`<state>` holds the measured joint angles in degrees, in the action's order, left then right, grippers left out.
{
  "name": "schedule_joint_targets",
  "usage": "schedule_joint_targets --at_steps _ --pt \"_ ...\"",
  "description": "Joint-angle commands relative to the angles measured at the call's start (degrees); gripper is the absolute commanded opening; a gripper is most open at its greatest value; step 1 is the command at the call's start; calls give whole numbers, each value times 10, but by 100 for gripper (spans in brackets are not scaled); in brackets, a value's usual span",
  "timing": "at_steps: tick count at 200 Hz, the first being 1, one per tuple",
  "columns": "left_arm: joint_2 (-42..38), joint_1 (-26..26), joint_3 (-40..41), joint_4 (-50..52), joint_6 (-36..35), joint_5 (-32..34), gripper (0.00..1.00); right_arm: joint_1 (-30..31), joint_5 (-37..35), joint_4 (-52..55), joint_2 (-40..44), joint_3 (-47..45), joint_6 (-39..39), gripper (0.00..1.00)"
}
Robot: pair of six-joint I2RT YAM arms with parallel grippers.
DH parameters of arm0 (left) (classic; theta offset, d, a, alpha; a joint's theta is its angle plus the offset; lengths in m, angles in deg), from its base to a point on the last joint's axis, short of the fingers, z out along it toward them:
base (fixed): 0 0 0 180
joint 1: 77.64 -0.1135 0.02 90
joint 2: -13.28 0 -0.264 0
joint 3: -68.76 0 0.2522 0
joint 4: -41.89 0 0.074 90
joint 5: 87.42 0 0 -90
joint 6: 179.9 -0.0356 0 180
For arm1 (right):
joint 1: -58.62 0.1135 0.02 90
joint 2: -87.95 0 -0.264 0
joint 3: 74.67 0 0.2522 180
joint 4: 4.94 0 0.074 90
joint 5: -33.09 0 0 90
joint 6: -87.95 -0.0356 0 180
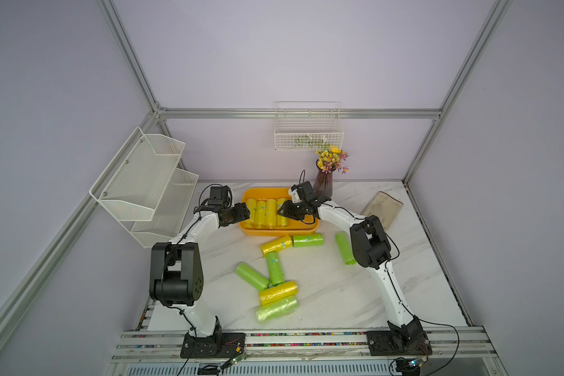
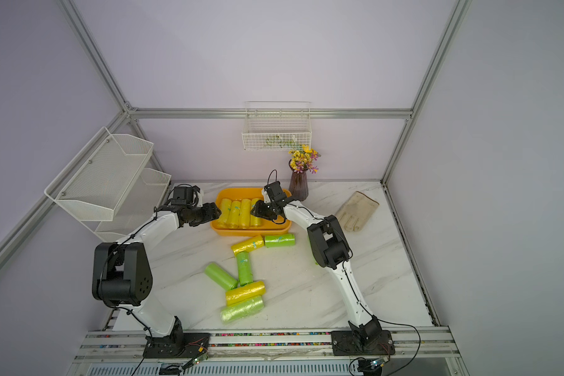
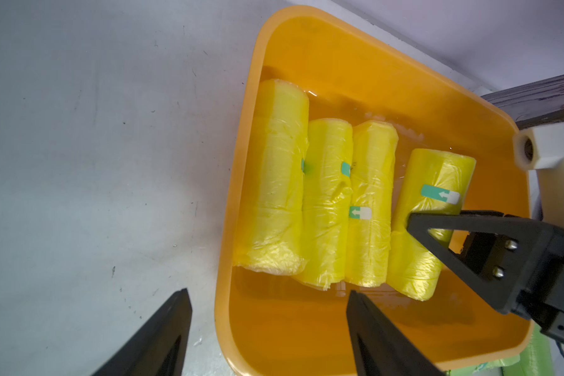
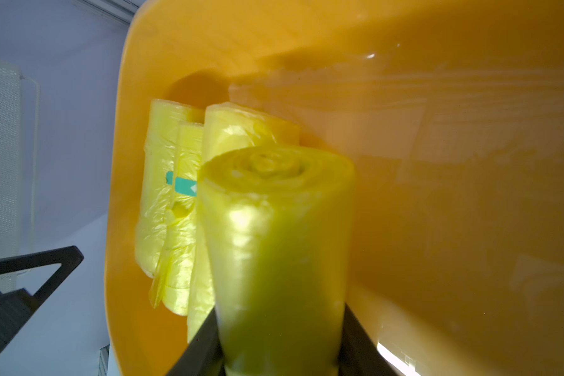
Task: Put the roll of trash bags into the storage box
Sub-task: Place the roll of trash bags in the storage box.
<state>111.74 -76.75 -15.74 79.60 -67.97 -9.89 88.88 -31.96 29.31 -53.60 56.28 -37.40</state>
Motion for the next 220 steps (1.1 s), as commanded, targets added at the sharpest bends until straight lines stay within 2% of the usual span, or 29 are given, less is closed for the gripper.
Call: schedule_joint_targets --at_steps 1,11,76,140,190,194,220 --pt "-9 -2 13 -27 6 -19 75 -2 1 -27 -6 23 -16 41" --pt "-11 -2 16 -29 6 -19 75 -3 1 -32 -9 23 -23 43" --pt "-21 -2 23 -28 7 -27 75 -4 12 -63 -16 12 -43 45" --pt "-40 -2 37 -29 18 -39 76 -7 24 -67 -4 -5 -43 61" --pt "-49 1 39 -29 22 -38 76 -9 18 -73 38 -51 -30 65" --pt "-49 1 39 -29 23 -38 76 -9 16 -73 41 -54 -29 69" --pt "-49 4 39 -28 24 -38 76 -11 13 -70 56 -69 -22 71"
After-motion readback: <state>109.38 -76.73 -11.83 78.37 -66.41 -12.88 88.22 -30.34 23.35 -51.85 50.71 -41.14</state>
